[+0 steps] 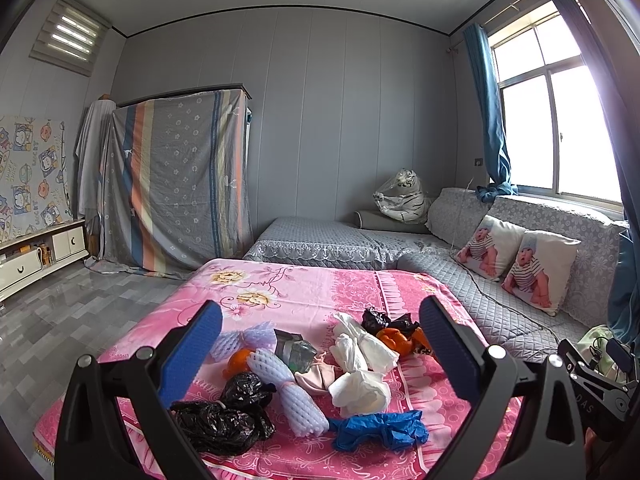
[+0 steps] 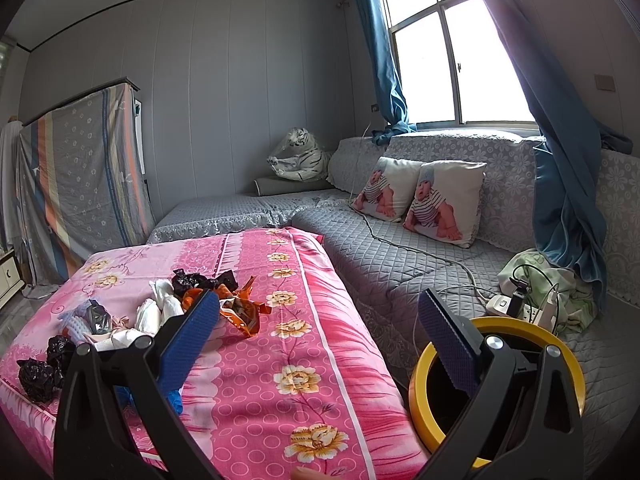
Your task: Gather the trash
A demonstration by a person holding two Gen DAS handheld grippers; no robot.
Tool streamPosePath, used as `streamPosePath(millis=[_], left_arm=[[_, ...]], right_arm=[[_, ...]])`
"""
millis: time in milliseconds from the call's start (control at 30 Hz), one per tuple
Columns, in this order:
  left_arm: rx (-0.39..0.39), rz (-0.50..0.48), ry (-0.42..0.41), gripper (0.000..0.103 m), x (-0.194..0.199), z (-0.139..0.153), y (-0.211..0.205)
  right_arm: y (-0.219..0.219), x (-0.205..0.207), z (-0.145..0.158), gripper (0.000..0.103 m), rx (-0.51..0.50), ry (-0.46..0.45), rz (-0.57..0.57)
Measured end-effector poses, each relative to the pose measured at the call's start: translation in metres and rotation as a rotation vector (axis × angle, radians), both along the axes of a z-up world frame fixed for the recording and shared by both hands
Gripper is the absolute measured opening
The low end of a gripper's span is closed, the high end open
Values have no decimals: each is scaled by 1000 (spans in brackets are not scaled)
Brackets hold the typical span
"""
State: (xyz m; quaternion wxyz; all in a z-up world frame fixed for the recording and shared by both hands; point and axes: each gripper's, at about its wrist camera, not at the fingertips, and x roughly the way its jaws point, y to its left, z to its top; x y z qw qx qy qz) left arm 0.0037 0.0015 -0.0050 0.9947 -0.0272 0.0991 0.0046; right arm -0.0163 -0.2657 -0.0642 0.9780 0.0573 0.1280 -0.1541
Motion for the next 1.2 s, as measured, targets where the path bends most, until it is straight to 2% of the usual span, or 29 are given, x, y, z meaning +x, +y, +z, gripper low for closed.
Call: streamPosePath(millis=[467,667,767,900,1000,1200], left_arm=[[4,-6,-4,95,-4,-1,1],[-4,-26,34,95,0,-4,3],[-25,-54,89,95,9,-8,7],[-126,-100,232,95,33,-19,27],[-209,-100,330,95,50,-33,50],[-445,-89,451,95,66,-64,114]], right_arm=[[2,0,-1,95,-1,2,3],[2,1,-1,95,-3,2,1],[2,2,-1,95,4,9,10],[2,8,3,95,-5,11,36],[1,14,8,95,-6,-3,61],[6,43,15,95,-37,10,152]])
